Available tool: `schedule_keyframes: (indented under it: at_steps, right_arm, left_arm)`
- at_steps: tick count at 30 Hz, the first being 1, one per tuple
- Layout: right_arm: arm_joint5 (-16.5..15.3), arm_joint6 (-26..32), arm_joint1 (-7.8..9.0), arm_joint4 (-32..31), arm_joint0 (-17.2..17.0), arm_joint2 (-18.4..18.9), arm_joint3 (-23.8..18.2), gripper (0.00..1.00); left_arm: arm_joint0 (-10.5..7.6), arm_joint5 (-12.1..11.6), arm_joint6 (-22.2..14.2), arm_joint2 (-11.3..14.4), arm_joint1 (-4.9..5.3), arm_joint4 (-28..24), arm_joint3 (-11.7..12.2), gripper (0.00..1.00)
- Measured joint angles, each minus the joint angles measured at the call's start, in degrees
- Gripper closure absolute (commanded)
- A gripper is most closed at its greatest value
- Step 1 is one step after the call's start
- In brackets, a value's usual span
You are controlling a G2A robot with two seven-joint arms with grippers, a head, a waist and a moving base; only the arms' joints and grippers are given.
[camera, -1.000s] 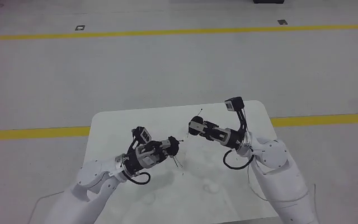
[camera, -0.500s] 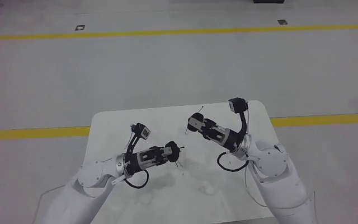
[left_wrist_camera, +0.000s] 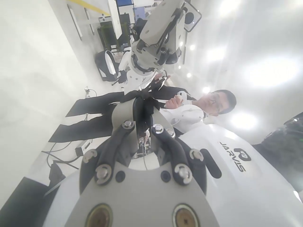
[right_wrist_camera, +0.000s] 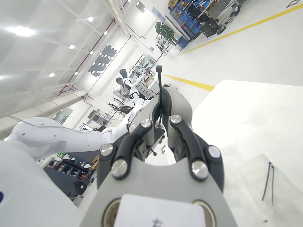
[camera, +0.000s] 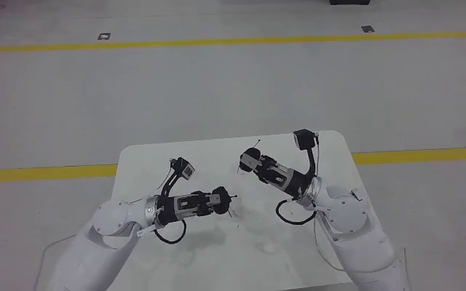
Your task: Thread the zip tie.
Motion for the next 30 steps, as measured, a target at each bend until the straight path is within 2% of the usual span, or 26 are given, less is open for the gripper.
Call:
schedule_keyframes:
  at_steps: [3, 6, 8, 15, 19, 30]
  right_arm:
    - [0.0, 0.0, 0.00, 0.0, 0.0, 0.0, 0.0, 1.00]
    - [0.0, -0.3, -0.01, 0.1, -0.2, -0.1, 0.1, 1.00]
    - [0.0, -0.4, 0.02, 0.2, -0.2, -0.4, 0.1, 1.00]
    - [0.0, 0.1, 0.56, -1.1, -0.3, -0.6, -1.4, 1.00]
    - [0.0, -2.0, 1.08, -3.1, -0.8, -1.0, -1.5, 1.00]
    - [0.0, -9.2, 2.98, -5.2, -0.4, -4.8, -2.7, 1.00]
  left_arm:
    - [0.10, 0.1, 0.2, 0.1, -0.05, -0.2, -0.1, 1.00]
    - [-0.20, 2.5, -0.3, 0.2, -0.12, -4.4, 0.1, 1.00]
    - [-0.89, 4.7, -2.3, -0.7, 0.10, -6.3, 0.7, 1.00]
    - [-1.13, 9.0, -8.1, -3.4, 0.93, -8.4, 1.4, 1.00]
    - [-0.84, 10.0, -9.7, -4.2, 1.28, -8.7, 1.4, 1.00]
    - [0.09, 10.2, -11.3, -4.4, 1.70, -9.5, 0.8, 1.00]
